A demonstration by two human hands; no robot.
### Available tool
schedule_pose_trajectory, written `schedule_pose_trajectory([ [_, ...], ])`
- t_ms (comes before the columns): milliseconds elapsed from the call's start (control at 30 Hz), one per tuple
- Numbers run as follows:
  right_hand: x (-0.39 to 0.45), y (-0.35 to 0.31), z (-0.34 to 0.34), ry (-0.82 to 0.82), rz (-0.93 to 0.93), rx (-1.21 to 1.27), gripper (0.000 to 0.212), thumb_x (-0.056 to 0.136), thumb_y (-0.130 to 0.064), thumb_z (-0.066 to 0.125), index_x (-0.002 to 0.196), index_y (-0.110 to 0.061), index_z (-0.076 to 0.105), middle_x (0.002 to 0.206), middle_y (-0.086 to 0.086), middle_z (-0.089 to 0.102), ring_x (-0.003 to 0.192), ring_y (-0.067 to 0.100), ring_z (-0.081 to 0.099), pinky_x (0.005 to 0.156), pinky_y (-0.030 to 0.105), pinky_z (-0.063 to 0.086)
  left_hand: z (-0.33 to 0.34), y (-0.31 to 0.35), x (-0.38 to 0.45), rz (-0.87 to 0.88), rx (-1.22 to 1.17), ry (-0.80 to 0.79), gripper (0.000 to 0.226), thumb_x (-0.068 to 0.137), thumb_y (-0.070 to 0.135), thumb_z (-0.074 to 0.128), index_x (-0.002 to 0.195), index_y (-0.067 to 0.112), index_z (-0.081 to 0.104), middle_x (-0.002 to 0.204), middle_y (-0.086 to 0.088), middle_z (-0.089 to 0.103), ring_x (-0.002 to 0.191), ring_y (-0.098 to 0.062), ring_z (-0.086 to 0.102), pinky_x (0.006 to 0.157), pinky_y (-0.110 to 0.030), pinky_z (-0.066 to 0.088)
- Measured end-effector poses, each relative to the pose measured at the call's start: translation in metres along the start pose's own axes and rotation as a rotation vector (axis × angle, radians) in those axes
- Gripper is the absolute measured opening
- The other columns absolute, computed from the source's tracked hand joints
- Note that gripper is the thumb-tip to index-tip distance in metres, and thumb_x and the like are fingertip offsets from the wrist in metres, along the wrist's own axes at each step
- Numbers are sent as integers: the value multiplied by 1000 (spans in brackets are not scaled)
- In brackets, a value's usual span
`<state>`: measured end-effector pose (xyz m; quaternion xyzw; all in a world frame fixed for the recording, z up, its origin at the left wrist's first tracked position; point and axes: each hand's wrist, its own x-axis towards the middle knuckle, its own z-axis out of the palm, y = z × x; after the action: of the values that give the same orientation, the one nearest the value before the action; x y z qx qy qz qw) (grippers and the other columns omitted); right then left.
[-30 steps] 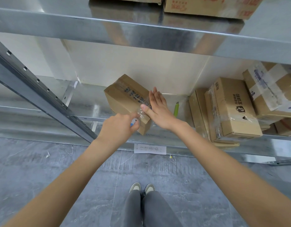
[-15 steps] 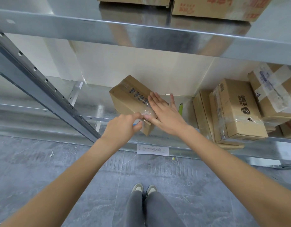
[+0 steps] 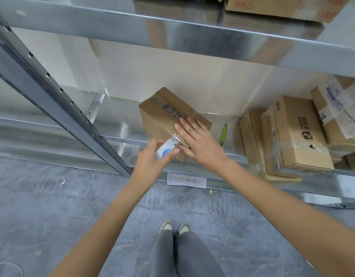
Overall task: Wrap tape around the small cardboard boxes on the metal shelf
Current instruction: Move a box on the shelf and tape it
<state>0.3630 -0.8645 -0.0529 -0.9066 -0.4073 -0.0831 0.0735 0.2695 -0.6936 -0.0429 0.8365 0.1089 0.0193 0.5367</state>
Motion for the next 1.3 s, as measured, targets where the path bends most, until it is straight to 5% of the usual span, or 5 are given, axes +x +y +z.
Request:
schedule_pose_trajectory([
  [300, 0, 0, 4, 51, -35, -19, 53, 96, -35, 55, 142, -12, 47, 147, 6, 46, 137, 33, 41, 111, 48, 35, -4, -13, -1, -24, -145, 69, 67, 89, 61, 48, 68, -3, 48, 61, -26, 43, 55, -20, 37, 54, -35, 33],
  [800, 7, 8, -3, -175, 263, 76, 115, 72, -68, 64, 155, -25, -1, 162, 2, -9, 148, 31, -14, 118, 55, -3, 19, -53, 2, -209, -207, 1, 37, 97, 38, 56, 73, 11, 58, 67, 2, 58, 67, -10, 53, 70, -30, 44],
  [933, 10, 16, 1, -179, 403, 325, 114, 66, -60, 75, 154, -31, 9, 162, 3, -5, 142, 28, 4, 114, 40, 16, 17, -41, 8, -192, -224, -28, 22, 96, 28, 60, 118, 28, 58, 106, 12, 59, 99, -12, 60, 85, -35, 52],
  [1167, 18, 51, -12, -241, 464, 586, 108, 64, -39, 85, 152, -38, 23, 162, -2, 8, 146, 14, 5, 115, 27, 12, 20, -11, 32, -145, -128, -195, 13, 93, 27, 62, 104, 31, 68, 122, 5, 56, 93, 6, 54, 83, -5, 39],
  [1300, 30, 72, -25, -310, 544, 765, 102, 60, -39, 88, 147, -37, 35, 156, -9, 30, 143, 6, 25, 119, 32, 22, 20, 6, 38, -238, -262, -284, 27, 89, 45, 65, 114, 34, 66, 127, 0, 58, 109, -18, 60, 99, -33, 49],
])
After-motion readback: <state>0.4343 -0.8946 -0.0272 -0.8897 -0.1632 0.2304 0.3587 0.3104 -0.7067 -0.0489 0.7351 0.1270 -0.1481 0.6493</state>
